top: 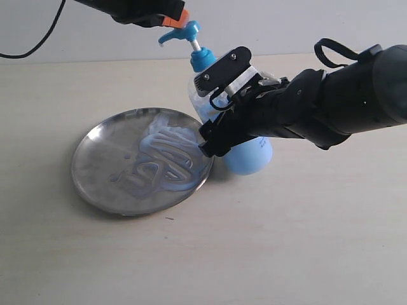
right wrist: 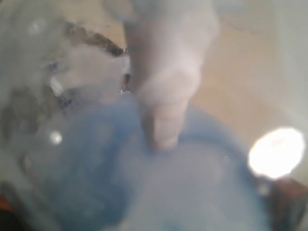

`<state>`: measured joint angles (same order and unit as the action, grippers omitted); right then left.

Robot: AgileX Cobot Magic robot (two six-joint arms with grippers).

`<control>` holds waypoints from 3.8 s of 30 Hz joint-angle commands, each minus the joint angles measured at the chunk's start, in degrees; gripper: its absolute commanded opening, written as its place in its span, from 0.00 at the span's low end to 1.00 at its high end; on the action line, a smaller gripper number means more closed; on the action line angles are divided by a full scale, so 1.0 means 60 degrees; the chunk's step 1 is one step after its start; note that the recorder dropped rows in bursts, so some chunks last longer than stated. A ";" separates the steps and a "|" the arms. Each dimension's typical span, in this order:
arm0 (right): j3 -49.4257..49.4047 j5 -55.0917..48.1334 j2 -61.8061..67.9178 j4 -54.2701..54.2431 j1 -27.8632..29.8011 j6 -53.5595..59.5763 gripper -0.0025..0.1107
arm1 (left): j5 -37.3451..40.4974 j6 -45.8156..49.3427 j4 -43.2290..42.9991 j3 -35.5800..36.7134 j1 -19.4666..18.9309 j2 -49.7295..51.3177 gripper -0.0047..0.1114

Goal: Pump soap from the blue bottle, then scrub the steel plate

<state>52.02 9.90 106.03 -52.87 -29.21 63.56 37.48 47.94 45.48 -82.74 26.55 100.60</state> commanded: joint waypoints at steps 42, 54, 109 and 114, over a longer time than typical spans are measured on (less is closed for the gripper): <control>-0.0120 -0.0793 0.0147 0.0246 -0.0024 0.0128 0.02 | 0.1256 -0.0208 -0.0186 0.1315 0.0716 0.1364 0.04; -0.0120 -0.0831 0.0147 0.0246 -0.0024 0.0128 0.02 | 0.1115 -0.0035 0.0058 0.1629 0.0723 0.1348 0.04; -0.0120 0.1577 -0.0579 0.1678 -0.0003 -0.1905 0.02 | -0.1316 -0.0778 -0.0115 0.2654 -0.1214 -0.1707 0.04; -0.0120 0.1579 -0.0579 0.1678 0.0325 -0.2363 0.02 | -0.1316 -0.0737 0.0051 0.3160 -0.1573 -0.2072 0.04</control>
<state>50.58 15.07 104.11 -43.96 -28.63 50.77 30.21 43.70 44.44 -65.00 17.54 89.79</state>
